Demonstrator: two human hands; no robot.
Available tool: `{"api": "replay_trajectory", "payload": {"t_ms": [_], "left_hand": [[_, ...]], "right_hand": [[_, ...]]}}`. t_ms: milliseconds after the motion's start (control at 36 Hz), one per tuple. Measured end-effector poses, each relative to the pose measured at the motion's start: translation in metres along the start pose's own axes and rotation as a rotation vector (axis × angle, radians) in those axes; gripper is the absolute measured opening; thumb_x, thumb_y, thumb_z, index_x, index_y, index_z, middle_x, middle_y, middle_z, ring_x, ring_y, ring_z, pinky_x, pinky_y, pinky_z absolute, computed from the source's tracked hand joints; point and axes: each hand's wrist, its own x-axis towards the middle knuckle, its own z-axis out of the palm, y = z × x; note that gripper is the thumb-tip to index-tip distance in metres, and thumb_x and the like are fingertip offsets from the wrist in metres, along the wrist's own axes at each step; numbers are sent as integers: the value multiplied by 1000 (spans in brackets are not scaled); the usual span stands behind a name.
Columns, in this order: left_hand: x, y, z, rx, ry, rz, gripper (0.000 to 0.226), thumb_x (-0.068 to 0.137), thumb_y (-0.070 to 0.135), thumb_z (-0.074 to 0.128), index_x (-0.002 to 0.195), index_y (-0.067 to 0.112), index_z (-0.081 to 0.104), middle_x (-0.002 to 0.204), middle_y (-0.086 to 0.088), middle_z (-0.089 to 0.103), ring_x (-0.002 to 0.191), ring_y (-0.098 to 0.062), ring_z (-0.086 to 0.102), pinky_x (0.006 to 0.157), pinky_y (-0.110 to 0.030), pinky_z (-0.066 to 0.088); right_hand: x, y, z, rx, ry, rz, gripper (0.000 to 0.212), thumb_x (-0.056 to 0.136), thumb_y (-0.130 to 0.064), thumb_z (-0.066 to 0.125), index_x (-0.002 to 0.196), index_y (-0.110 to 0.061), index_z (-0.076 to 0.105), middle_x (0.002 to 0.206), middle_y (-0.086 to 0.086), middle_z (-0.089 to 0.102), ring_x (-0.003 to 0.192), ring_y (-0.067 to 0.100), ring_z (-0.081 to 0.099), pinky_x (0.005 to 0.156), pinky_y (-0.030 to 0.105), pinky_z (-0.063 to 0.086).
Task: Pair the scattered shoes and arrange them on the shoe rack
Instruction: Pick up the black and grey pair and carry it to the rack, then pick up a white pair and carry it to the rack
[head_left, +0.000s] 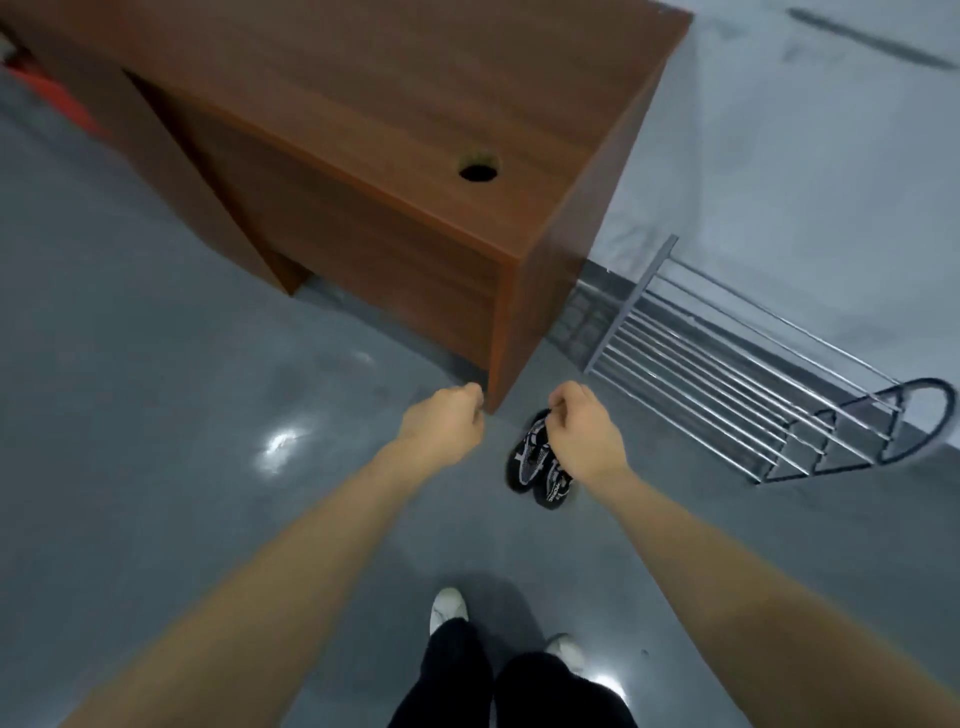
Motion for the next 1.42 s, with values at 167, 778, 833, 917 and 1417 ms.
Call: {"api": "replay_trajectory", "payload": {"t_ms": [167, 778, 833, 917, 1417], "left_hand": [[-67, -21, -49, -90, 89, -119, 24, 95, 20, 41, 114, 13, 53, 117, -10, 61, 107, -32, 56, 86, -38, 47], [-443, -50, 32, -369, 518, -762, 33, 95, 24, 41, 127, 18, 50, 125, -3, 57, 112, -25, 53, 90, -34, 45], [-480, -52, 52, -449, 550, -853, 33, 94, 24, 42, 126, 18, 51, 124, -3, 58, 111, -25, 54, 91, -34, 45], [-534, -56, 79, -540, 617, -958, 32, 93, 22, 44, 123, 16, 54, 120, -5, 60, 110, -26, 55, 92, -34, 46], [-825, -125, 219, -801, 808, -1279, 34, 91, 18, 43, 123, 14, 52, 118, -9, 59, 109, -28, 55, 94, -42, 46]], "right_hand": [[-28, -63, -12, 60, -40, -93, 11, 91, -13, 42, 97, -15, 50, 94, 1, 56, 76, 25, 56, 68, 40, 46], [-271, -154, 38, -114, -487, -698, 12, 94, -15, 44, 98, -9, 54, 94, 10, 58, 88, 30, 56, 69, 37, 41], [-302, -163, 49, -133, -541, -751, 13, 94, -15, 44, 98, -8, 54, 92, 12, 59, 85, 30, 55, 69, 38, 41], [-348, -178, 69, -140, -591, -817, 12, 91, -13, 46, 97, -8, 56, 96, 13, 62, 84, 28, 55, 71, 36, 42], [-643, -219, 217, -295, -837, -1070, 8, 89, -15, 46, 90, -15, 54, 91, 4, 61, 86, 26, 57, 76, 39, 48]]}}
